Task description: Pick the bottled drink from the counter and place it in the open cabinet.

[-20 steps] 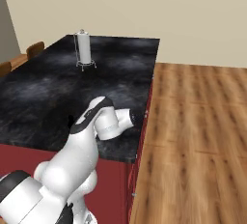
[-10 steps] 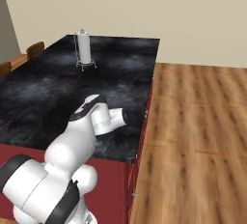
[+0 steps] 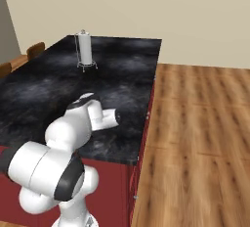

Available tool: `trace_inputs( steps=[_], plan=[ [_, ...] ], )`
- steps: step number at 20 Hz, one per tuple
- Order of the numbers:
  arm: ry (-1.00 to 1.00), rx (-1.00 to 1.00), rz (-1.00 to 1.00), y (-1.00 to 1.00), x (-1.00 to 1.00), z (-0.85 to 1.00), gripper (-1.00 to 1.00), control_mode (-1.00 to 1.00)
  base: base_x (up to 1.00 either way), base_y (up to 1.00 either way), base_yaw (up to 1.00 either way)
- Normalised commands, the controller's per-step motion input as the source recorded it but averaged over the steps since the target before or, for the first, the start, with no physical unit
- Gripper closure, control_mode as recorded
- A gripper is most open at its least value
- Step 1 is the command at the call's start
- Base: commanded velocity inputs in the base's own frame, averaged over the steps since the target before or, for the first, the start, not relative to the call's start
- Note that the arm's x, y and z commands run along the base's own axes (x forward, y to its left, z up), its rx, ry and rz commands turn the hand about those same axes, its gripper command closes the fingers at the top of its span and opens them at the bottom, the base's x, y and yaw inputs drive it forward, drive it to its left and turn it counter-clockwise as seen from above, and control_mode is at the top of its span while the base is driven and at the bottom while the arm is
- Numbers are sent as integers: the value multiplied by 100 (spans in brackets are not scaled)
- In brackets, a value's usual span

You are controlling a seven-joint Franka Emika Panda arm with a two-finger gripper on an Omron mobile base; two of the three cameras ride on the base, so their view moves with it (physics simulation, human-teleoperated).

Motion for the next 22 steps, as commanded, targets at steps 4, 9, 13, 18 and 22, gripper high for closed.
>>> trace_inputs(
  steps=[4,9,13,18,22],
  plan=[
    [0,0,0,3,23,-4,-100,-100,0,0,0],
    [0,0,-1,0,8,-3,-100,-100,0,0,0],
    [0,0,-1,0,12,-3,-100,-100,0,0,0],
    [0,0,0,4,17,-1,-100,-100,0,0,0],
    [0,0,0,13,11,-5,-100,-100,0,0,0]
  ],
)
